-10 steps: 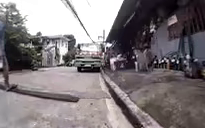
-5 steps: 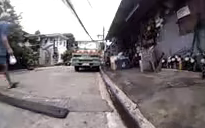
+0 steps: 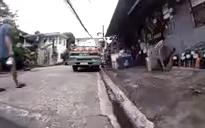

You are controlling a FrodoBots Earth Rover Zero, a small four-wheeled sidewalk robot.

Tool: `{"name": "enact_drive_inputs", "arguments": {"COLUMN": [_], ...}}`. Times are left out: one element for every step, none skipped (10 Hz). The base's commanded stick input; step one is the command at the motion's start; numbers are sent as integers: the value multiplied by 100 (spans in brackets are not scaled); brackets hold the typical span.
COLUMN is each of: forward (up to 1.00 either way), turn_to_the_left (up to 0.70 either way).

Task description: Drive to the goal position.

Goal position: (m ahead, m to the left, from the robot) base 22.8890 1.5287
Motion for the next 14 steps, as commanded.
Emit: {"name": "enact_drive_inputs", "arguments": {"forward": [100,100,100,100,100,100,100,100,100,100,100,100,100,100], "turn_to_the_left": [27,27,27,27,27,27,27,27,27,27,27,27,27,27]}}
